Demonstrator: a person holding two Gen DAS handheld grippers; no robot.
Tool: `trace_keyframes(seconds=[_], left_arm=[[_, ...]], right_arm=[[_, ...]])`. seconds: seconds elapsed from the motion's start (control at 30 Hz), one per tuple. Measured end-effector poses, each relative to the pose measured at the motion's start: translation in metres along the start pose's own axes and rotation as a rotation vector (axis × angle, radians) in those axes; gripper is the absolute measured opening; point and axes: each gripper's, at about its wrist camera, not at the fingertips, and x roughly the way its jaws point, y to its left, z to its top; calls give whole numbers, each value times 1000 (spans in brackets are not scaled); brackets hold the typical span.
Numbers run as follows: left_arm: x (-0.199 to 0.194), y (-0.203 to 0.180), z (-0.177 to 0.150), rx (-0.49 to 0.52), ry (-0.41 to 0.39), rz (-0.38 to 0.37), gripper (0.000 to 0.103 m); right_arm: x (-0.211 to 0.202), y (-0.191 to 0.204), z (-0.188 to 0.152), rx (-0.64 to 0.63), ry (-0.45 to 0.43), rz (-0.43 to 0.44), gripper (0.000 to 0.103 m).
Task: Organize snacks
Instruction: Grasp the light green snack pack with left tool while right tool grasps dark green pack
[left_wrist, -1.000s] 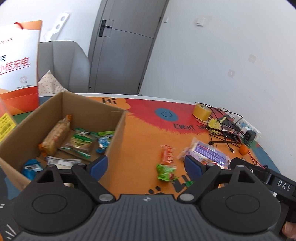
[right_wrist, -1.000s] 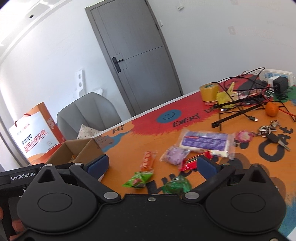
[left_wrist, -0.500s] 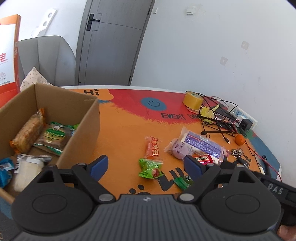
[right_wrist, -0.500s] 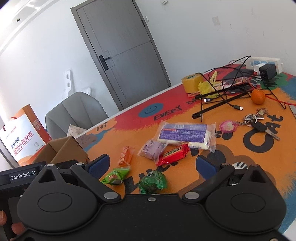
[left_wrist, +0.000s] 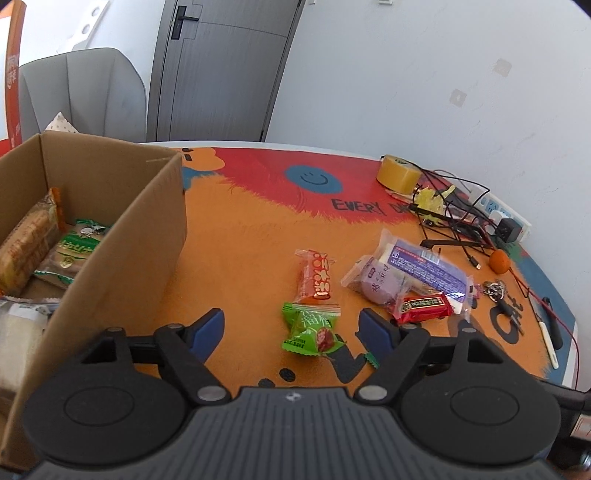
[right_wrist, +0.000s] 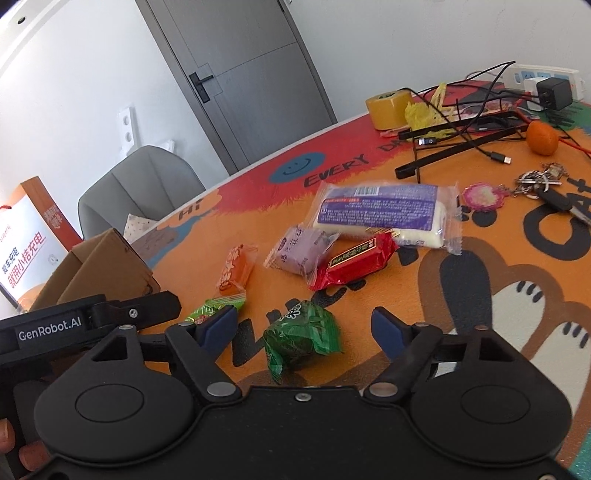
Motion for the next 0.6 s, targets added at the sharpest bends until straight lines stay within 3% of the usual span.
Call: trace_keyframes(seconds=[0.1,0.13,0.43,0.6], left_arm=[[8,-2,1,3,7,6,79],[10,-2,1,5,10,8,79],[33,-15,-4,40,31,24,78],[38,-16,-7,48,47,26,61]], right_arm=[[5,1,-2,-21,-2,-6,55],[6,1,-2,-27,2,-2,43],[-1,-20,2,10,-23,-19,38],[-5,-26,3,23,-34,-38,38]])
